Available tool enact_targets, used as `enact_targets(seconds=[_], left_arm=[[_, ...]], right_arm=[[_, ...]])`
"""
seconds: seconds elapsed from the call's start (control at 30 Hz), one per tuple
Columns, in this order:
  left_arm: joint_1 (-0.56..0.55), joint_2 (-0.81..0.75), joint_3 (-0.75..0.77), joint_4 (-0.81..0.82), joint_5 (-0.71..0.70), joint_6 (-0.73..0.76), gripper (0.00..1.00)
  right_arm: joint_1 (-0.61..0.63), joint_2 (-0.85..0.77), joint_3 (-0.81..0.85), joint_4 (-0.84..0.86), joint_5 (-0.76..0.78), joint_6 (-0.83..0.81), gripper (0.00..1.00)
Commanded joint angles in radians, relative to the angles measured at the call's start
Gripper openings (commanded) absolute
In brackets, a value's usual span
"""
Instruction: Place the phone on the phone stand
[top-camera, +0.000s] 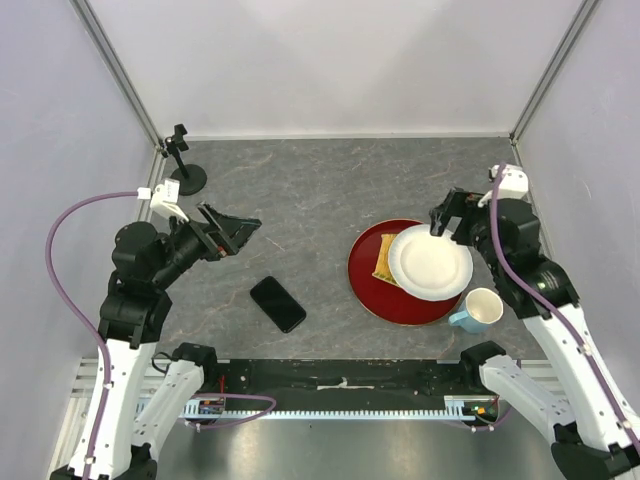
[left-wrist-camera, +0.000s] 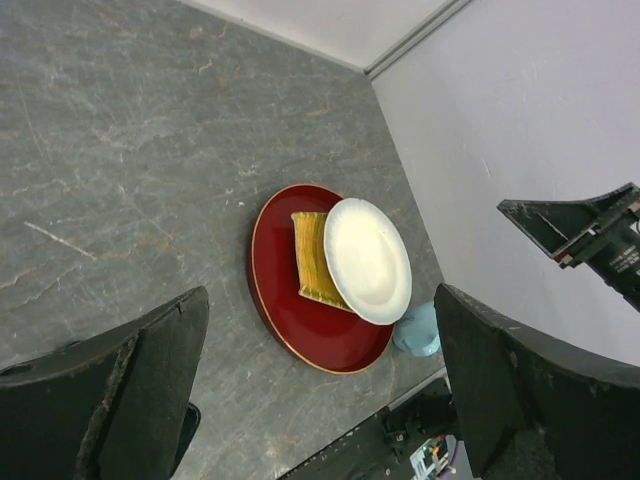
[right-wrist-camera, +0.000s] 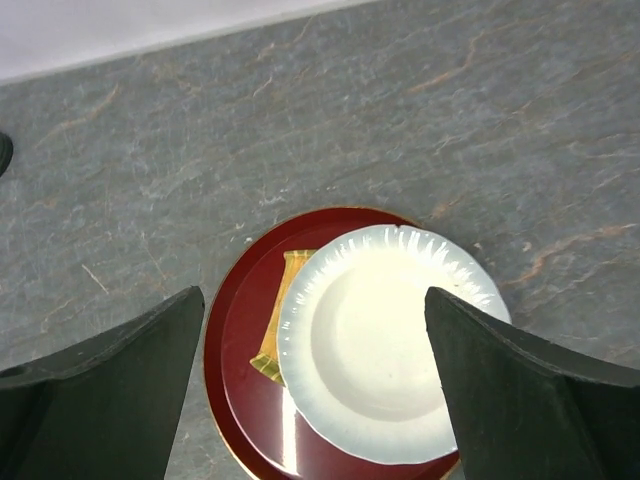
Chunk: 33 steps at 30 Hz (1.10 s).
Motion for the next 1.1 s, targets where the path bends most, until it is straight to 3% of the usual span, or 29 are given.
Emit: enact_targets(seconds=[0.0, 0.3, 0.57, 0.7, 0.9, 1.07], left_arm=[[0.002, 0.018, 0.012, -0.053, -0.039, -0.057, 1.0], [0.002, 0.087, -0.11, 0.091, -0.269, -0.161, 1.0], [0.004, 0.182, -0.202, 0.269, -0.663, -0.138, 1.0], [0.008, 0.248, -0.263, 0.444, -0.838, -0.083, 1.0], [0.027, 0.471, -0.257, 0.79, -0.962, 0.088, 0.98], [0.065, 0.759, -0.096, 0.815, -1.085, 0.103, 0.97]], right_arm=[[-0.003, 0.067, -0.036, 0.133, -0.088, 0.051, 0.98], [0.022, 0.334, -0.061, 0.52, -0.321, 0.126, 0.98], [0.135, 0.691, 0.019, 0.854, -0.327, 0.136, 0.98], [0.181, 0.863, 0.069, 1.08, -0.326, 0.128, 0.98], [0.209, 1.148, 0.287, 1.21, -0.362, 0.074, 0.98], [0.209, 1.27, 0.332, 1.326, -0.447, 0.005, 0.98]])
